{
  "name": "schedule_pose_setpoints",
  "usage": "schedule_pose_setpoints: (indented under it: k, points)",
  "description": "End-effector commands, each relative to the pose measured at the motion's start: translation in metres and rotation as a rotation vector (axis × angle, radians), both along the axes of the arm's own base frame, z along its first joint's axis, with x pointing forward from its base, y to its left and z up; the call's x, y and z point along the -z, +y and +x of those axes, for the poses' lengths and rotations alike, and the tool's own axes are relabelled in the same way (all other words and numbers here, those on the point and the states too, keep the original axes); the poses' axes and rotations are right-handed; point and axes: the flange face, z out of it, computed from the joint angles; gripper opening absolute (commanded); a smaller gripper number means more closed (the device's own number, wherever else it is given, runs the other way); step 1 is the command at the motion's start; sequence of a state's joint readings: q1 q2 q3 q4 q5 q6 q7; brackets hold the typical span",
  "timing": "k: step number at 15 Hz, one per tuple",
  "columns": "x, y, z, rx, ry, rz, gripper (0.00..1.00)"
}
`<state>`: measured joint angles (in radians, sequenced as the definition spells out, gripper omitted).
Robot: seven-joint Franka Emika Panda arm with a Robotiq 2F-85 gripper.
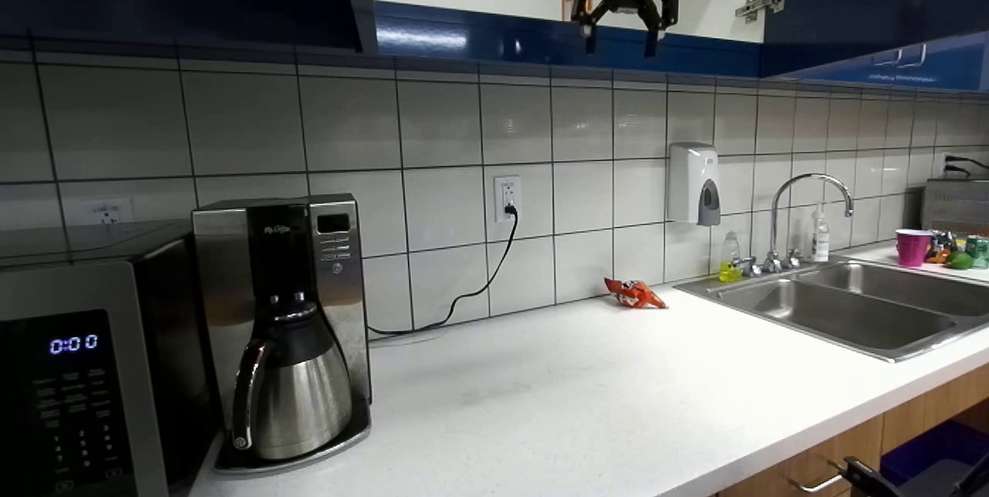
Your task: Put the can inside the cupboard
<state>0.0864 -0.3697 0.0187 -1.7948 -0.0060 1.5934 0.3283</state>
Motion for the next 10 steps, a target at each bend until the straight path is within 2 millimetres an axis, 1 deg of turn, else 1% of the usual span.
schedule_pose_setpoints:
  k: [1,4,7,8,9,10]
  points:
    - [0.060,-0.007,-0.019,-0.018,0.004,0.013,1.00]
    - [0.115,-0.013,-0.033,-0.012,0.010,0.006,1.00]
    - [0.152,-0.019,-0.043,-0.007,0.026,0.014,1.00]
    - [0.140,-0.013,-0.027,0.007,0.047,-0.003,1.00]
    - [0.151,-0.014,-0.031,0.007,0.054,-0.003,1.00]
    - [0.156,-0.015,-0.034,0.007,0.055,-0.003,1.00]
